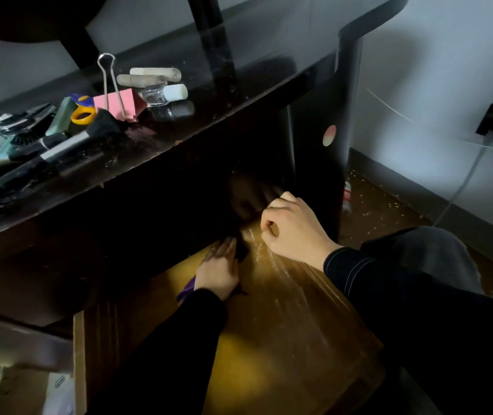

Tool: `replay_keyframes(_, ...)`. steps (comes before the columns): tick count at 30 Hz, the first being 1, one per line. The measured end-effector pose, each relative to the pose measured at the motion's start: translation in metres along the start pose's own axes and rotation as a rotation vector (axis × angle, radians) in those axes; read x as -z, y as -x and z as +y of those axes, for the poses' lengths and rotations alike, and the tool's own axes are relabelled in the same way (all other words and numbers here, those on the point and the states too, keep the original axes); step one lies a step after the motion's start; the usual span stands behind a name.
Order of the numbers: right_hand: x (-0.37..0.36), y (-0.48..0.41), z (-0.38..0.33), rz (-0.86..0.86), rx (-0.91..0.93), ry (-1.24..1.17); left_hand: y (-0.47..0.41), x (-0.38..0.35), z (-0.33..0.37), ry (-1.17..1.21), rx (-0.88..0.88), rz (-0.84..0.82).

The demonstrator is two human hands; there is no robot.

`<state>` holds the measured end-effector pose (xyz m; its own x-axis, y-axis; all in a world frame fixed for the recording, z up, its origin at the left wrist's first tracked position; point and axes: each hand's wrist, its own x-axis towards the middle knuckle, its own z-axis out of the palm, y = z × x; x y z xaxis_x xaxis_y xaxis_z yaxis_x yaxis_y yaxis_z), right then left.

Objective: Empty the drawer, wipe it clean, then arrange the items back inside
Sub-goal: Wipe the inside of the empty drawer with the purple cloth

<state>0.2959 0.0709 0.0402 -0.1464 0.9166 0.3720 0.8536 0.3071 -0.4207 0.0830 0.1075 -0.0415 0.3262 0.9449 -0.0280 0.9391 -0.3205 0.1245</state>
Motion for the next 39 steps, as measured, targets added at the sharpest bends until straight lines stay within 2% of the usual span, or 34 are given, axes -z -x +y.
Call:
replay_keyframes(4, 0.002, 0.000, -0.002, -0.016, -0.003, 0.016, -0.008, -0.001, 0.004, -0.006, 0.022, -0.018)
replay_keyframes(12, 0.003, 0.000, -0.004, -0.029, -0.001, 0.019, 0.073, -0.013, -0.009, -0.048, -0.217, -0.105)
replay_keyframes(21, -0.002, -0.001, 0.001, -0.012, -0.021, -0.006, -0.019, -0.001, 0.009, 0.030, 0.027, -0.027)
replay_keyframes(24, 0.001, -0.001, -0.002, -0.024, -0.026, -0.015, 0.001, -0.004, 0.013, 0.033, 0.017, -0.029)
replay_keyframes(31, 0.004, 0.000, -0.003, -0.019, -0.019, -0.013, 0.064, -0.011, 0.001, -0.012, -0.163, -0.107)
replay_keyframes(39, -0.002, -0.001, 0.001, 0.015, -0.020, -0.035, -0.023, -0.005, 0.014, 0.002, 0.039, -0.043)
